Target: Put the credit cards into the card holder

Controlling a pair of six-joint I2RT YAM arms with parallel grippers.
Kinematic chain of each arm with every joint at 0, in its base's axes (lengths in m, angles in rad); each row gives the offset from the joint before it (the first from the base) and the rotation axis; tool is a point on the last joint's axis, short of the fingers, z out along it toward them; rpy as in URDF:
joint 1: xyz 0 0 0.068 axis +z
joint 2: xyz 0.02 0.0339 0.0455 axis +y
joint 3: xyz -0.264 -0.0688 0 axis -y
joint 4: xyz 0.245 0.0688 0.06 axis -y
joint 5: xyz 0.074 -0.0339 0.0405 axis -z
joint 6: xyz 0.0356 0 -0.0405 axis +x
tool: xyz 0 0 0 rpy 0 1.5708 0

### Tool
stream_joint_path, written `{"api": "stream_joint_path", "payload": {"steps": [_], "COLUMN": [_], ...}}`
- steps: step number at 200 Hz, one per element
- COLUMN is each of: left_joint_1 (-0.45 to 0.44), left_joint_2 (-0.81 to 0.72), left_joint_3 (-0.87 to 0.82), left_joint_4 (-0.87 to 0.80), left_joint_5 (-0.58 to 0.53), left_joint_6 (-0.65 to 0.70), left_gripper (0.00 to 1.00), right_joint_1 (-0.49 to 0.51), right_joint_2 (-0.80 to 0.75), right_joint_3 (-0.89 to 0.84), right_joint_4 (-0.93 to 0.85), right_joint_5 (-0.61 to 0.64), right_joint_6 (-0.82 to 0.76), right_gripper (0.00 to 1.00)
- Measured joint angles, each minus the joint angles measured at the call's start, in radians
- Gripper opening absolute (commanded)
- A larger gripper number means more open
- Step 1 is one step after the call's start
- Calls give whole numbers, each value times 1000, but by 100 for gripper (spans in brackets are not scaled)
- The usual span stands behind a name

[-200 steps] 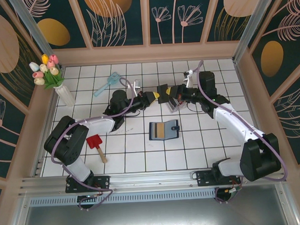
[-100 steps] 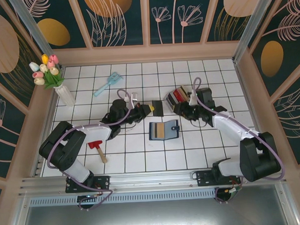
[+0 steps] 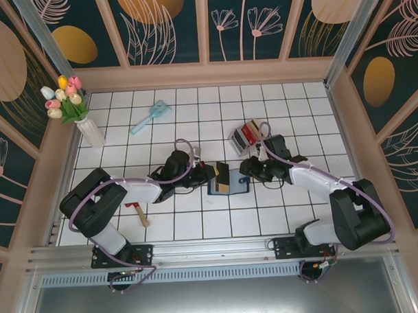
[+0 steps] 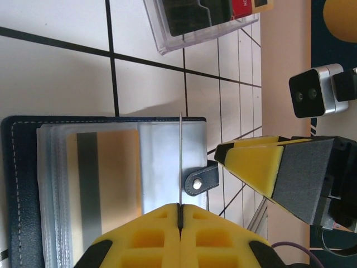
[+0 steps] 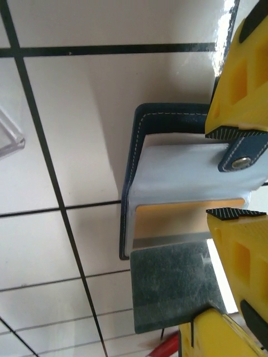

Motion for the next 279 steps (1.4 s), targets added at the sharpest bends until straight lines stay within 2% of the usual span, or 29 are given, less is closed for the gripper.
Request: {"api": "stream_joint_path", "payload": {"steps": [98,229,279], "left_joint_1": [-22,-77,-92], "left_joint_2": [90,154,178], "left_joint_3": [15,88,139], "left_joint_4": [-17,-93,-127], "left_joint_5": [-26,-53,-43], "left_joint_6": [34,117,140], "left_gripper": [0,0,9], "right_joint_1": [17,30,39], "right_joint_2": [96,126,127], "right_joint_3": [-1,-1,0], "right_joint_4": [-3,2,5], "right_joint_5": [63,89,99], "right_joint_6": [1,1,2], "right_gripper": [33,31,31]}}
